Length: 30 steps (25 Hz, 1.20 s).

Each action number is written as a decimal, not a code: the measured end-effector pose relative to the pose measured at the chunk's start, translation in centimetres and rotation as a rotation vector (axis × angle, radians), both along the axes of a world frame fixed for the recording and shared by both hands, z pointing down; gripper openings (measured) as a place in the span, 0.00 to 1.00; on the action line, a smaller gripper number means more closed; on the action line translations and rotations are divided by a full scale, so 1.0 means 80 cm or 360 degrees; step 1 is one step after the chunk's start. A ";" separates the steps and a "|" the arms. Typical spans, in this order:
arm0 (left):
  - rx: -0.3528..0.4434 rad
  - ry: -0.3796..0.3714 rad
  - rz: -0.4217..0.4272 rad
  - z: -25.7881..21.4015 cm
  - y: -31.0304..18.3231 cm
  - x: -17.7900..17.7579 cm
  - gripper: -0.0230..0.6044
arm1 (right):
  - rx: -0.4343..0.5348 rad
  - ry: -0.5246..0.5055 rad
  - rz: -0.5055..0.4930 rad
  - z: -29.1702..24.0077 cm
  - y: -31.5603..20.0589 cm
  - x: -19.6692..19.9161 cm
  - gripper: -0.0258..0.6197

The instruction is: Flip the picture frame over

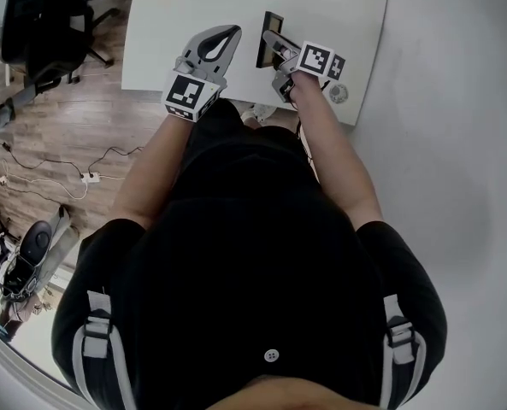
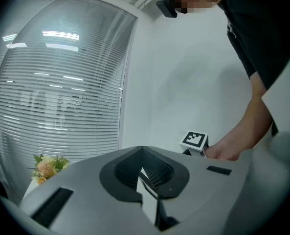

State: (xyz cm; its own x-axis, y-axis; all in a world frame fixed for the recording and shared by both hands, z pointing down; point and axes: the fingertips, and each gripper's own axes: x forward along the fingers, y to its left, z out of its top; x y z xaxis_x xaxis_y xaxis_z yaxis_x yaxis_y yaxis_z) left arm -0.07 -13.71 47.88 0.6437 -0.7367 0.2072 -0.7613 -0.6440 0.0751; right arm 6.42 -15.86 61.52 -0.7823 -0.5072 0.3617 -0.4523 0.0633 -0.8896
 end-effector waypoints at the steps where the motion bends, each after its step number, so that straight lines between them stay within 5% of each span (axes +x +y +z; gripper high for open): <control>1: 0.0000 0.0000 -0.0009 0.001 0.001 -0.001 0.04 | -0.0013 -0.0045 0.0011 0.001 0.001 0.000 0.12; 8: -0.0010 0.0012 -0.0032 0.002 0.007 -0.005 0.04 | -0.0074 -0.0411 0.0067 0.001 0.003 -0.009 0.12; 30: -0.0040 0.0024 -0.0008 0.016 0.031 0.023 0.04 | -0.0098 -0.1103 0.0224 0.020 0.009 0.024 0.12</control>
